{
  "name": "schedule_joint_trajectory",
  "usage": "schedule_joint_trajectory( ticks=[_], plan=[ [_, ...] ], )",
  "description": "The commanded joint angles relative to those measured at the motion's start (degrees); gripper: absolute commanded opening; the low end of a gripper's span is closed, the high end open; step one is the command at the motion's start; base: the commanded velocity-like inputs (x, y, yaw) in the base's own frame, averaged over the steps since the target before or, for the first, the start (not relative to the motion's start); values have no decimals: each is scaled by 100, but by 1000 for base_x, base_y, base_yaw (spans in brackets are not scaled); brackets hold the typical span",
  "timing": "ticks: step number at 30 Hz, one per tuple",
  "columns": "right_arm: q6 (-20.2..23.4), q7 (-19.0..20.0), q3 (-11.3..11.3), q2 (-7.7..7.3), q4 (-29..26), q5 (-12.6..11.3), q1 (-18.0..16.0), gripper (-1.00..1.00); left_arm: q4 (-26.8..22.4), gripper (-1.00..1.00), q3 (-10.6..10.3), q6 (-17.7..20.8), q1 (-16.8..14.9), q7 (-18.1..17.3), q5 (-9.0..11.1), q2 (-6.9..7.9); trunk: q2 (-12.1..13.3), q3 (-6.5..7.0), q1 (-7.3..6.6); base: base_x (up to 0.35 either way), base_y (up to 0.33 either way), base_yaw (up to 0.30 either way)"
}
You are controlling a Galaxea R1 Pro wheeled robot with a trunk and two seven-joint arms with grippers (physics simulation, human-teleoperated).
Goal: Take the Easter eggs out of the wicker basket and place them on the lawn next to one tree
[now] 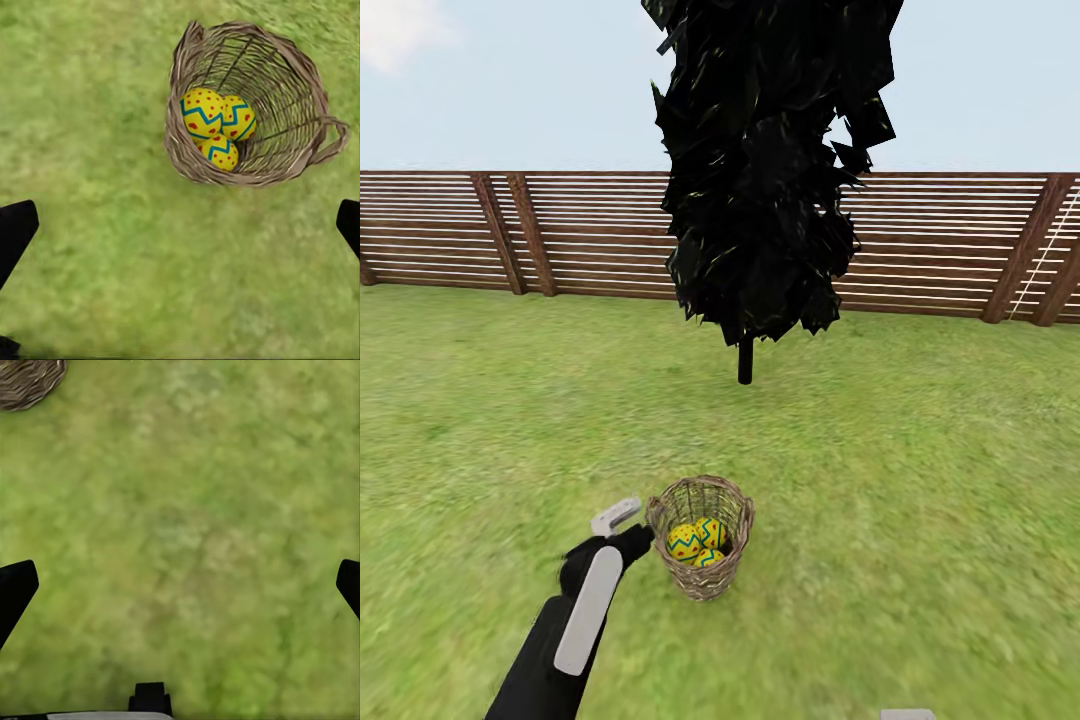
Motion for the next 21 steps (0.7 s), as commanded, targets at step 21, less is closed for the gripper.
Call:
schedule_joint_trajectory(
  ticks=[21],
  plan=[
    [-45, -282, -42, 8, -4, -12, -3, 100, 710, 100, -442, -63, -12, 949, 893, 0, -5, -150, 1, 77, -75, 0]
  ],
)
